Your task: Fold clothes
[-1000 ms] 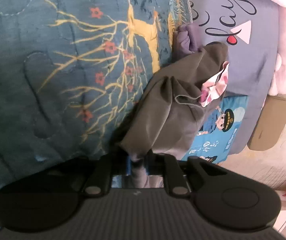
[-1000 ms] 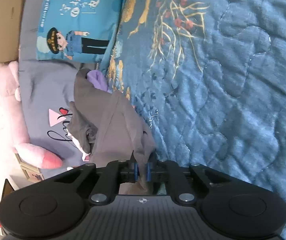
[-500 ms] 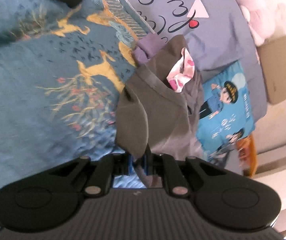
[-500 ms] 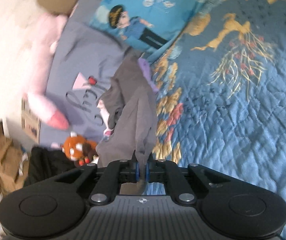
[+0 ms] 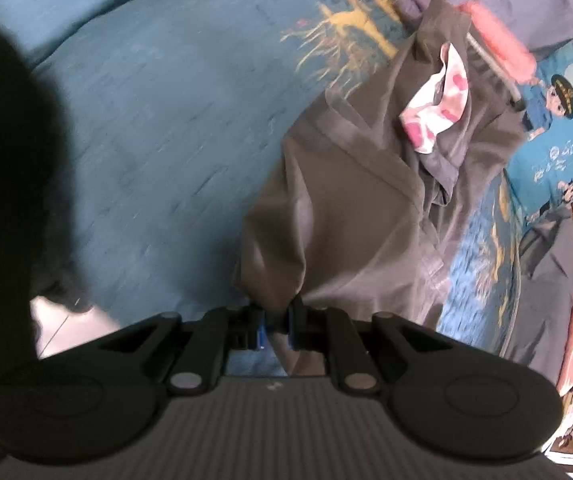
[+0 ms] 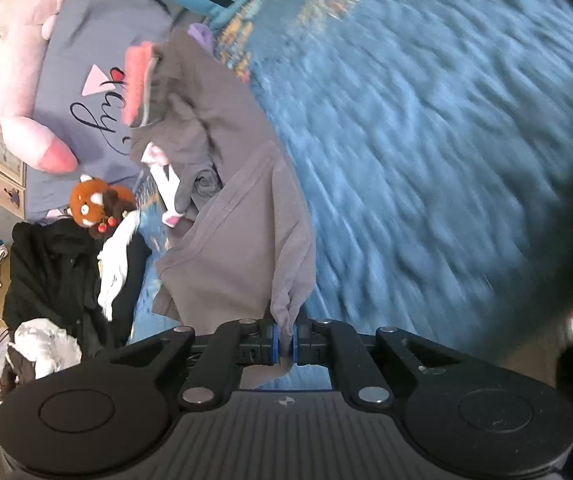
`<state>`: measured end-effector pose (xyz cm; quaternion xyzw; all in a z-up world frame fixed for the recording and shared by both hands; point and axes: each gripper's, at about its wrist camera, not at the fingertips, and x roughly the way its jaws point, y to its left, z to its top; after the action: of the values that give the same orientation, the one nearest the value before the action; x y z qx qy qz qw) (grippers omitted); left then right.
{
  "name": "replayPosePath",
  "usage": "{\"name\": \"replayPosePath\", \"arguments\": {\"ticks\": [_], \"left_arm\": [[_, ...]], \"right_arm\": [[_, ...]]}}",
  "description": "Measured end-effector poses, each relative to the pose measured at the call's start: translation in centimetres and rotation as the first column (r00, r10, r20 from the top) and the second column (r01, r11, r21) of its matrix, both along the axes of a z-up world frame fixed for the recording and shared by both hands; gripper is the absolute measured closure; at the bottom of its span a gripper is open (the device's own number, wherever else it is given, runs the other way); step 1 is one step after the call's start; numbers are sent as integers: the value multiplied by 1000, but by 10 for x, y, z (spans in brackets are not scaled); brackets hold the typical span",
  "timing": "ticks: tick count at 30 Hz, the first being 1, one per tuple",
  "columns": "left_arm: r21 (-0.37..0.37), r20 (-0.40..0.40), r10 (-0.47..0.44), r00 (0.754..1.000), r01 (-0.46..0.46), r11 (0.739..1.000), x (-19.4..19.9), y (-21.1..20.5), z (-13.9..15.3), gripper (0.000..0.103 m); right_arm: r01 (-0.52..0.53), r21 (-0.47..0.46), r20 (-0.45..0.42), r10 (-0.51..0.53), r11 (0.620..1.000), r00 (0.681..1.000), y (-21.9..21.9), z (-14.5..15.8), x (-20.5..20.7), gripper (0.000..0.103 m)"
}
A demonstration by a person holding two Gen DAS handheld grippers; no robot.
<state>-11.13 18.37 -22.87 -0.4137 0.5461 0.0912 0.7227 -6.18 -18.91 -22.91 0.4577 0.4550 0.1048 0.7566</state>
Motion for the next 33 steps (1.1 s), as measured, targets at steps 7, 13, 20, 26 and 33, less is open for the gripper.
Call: {"name": "replayPosePath", "arguments": {"ticks": [7, 13, 20, 26, 33], "left_arm": [[28, -26, -71, 997, 72, 997, -45, -8, 19, 92], [9, -66, -75, 995, 76, 997, -32, -7, 7, 92], [-4, -105, -68, 992, 68, 998, -23, -4, -8, 92], [12, 61, -94, 994, 93, 996, -13, 1, 41, 92], [-41, 245, -49, 968, 61, 997, 49, 14, 98, 92]], "right_arm": [[3, 18, -48, -2, 1000, 999, -6, 6, -34, 97], [27, 37, -117, -22, 999, 993, -11, -11, -30, 97], [29, 33, -156, -23, 999, 988, -11, -19, -24, 96], [62, 104, -104, -51, 993, 993, -14, 3, -16, 97], [83, 217, -4, -84, 973, 996, -9, 44, 52, 97]]}}
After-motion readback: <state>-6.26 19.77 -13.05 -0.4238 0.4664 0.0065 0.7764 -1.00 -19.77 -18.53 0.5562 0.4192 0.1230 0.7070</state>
